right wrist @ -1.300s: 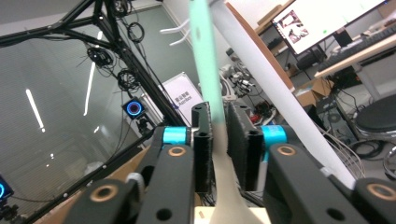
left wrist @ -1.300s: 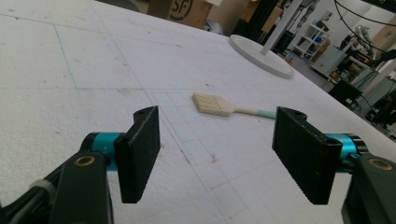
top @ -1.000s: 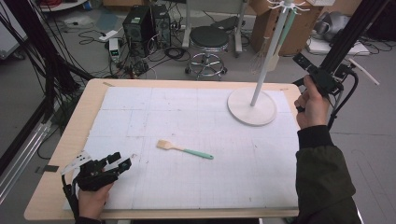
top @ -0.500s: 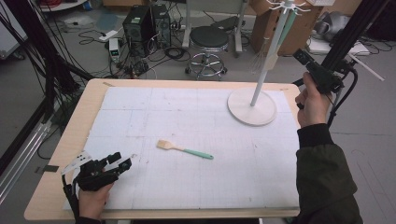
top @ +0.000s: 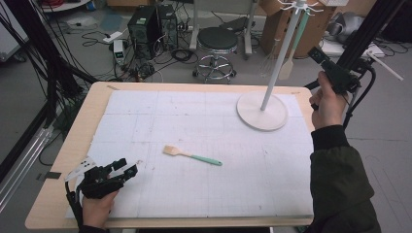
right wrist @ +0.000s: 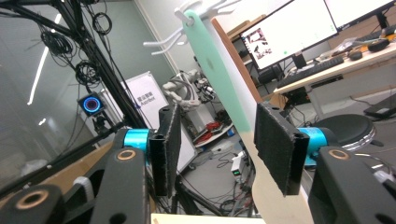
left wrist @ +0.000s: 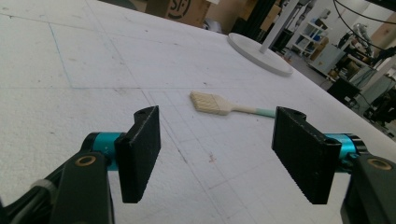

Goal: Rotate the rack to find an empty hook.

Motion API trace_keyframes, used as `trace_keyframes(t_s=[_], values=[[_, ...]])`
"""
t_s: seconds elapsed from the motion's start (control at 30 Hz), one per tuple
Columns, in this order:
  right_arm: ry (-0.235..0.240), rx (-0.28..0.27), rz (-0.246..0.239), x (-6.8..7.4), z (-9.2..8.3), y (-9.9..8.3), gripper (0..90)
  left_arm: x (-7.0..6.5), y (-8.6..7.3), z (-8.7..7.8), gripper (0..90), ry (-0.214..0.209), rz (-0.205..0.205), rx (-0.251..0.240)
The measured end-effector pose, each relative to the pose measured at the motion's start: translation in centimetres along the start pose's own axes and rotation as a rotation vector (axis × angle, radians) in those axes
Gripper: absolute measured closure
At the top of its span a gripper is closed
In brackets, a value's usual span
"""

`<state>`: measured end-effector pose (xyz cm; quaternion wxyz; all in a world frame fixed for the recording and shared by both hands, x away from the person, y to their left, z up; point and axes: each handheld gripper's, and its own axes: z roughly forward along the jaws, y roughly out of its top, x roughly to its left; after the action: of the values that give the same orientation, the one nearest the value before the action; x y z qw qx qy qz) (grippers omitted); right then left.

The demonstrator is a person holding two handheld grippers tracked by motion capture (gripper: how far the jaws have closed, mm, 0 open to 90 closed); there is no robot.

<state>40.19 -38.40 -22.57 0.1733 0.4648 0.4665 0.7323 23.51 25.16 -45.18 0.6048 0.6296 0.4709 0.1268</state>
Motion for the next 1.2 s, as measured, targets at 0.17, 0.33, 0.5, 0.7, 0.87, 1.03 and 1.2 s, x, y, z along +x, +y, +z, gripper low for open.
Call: trace_keyframes(t_s=[0.17, 0.33, 0.5, 0.7, 0.87, 1.03, 1.2], values=[[0.006, 0.0, -0.012, 0.3, 0.3, 0.5, 66.1, 0.2, 0.0, 0.0, 33.3, -0.002, -0.008, -0.004], [-0.02, 0.0, -0.013, 0.5, 0.7, 0.7, 75.3, 0.3, 0.1, 0.0, 33.3, -0.004, -0.009, -0.002], [-0.014, -0.009, -0.039, 0.5, 0.8, 1.1, 85.5, 0.3, 0.1, 0.0, 33.2, -0.008, -0.015, -0.002], [-0.044, -0.015, -0.065, 0.7, 1.0, 1.6, 89.8, 0.3, 0.1, -0.1, 33.2, -0.009, -0.01, -0.001], [-0.047, -0.026, -0.072, 0.8, 1.4, 2.0, 90.0, 0.4, 0.1, -0.1, 33.2, -0.009, -0.011, -0.005], [-0.049, -0.037, -0.057, 0.6, 1.7, 2.0, 90.0, 0.3, 0.0, 0.0, 33.2, -0.005, -0.007, -0.002], [-0.05, -0.038, -0.063, 0.5, 2.2, 2.3, 90.0, 0.3, 0.0, 0.0, 33.1, -0.005, -0.014, -0.005]])
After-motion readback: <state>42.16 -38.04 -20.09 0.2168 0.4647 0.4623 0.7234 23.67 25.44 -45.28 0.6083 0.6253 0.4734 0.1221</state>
